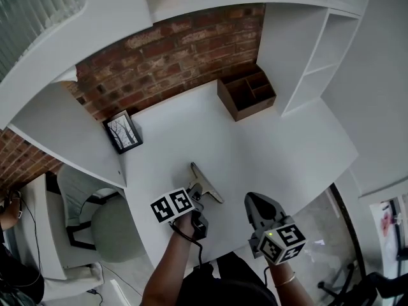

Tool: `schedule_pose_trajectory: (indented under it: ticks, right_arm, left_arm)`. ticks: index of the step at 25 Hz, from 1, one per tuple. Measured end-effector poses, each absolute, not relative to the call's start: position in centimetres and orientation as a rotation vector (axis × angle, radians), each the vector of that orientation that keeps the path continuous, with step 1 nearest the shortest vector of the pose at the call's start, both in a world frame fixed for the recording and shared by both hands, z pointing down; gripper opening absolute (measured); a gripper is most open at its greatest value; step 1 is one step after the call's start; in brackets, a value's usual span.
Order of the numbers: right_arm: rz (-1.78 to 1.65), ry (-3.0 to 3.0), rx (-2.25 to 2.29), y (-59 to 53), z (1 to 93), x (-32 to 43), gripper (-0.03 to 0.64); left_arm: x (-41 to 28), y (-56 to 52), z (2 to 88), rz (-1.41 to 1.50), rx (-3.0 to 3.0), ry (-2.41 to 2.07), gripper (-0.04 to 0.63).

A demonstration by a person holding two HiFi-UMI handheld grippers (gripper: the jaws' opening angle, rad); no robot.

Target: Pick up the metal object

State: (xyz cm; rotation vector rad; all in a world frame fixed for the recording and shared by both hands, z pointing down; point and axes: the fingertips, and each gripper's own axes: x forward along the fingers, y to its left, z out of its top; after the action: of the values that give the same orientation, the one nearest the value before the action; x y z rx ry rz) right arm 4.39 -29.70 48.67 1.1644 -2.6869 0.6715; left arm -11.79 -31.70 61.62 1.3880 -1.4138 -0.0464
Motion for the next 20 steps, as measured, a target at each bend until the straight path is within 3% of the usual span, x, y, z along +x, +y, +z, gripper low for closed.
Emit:
schedule_pose_trajectory:
  ticks: [8, 20]
  right_arm:
    - [0.685, -2.692, 1.158, -30.0, 48.5, 4.0, 0.005]
    - [0.655, -2.692, 1.220, -29.3, 47.4, 4.3, 0.005]
  left_arm:
    - [-11.4, -32.1, 60.9, -0.135, 1.373, -1.350, 0.013]
    - [-10.6, -32.6, 57.2, -0.091, 1.548, -1.348, 0.011]
